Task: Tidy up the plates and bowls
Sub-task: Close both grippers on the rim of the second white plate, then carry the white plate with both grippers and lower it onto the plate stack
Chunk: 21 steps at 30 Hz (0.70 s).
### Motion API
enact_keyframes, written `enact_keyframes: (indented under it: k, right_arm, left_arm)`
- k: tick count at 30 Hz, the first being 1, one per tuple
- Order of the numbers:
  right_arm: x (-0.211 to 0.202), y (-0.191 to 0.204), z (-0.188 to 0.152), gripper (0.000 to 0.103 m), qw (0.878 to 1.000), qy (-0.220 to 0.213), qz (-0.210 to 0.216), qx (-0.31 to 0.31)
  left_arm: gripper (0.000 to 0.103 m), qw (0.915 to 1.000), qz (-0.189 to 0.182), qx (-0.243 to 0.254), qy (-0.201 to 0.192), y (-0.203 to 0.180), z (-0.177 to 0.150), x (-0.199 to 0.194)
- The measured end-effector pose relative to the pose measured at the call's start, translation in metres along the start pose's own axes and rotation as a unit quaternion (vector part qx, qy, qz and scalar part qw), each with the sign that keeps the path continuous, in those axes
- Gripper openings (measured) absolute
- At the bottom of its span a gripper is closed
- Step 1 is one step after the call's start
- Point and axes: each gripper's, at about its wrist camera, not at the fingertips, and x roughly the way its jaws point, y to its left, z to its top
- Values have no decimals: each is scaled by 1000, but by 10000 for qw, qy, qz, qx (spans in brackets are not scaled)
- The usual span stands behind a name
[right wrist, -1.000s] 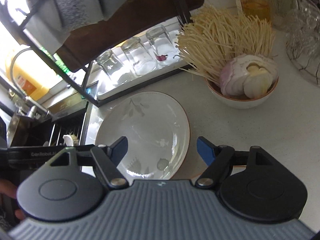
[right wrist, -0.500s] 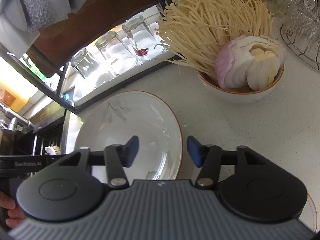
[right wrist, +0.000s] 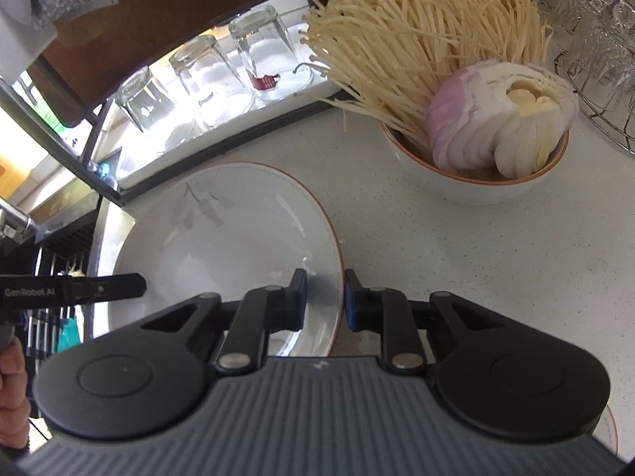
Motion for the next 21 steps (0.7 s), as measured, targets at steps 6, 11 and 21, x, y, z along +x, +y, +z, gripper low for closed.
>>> enact_keyframes:
  k: [6,11,21]
  right_arm:
    - [-1,-2,1,21,10000,26,89,-17]
    - [-13,-8,3,18,9996,-75,253,-53]
    - [-47,-14,8,17,9977,-377,531,-168]
  left_arm:
    - [13,9999,120,-24,25,-5,-1,3]
    - [13,9999,151,-27,-25,-12,-3,-5]
    - [13,9992,209,-135,-313,-34,-5,-41]
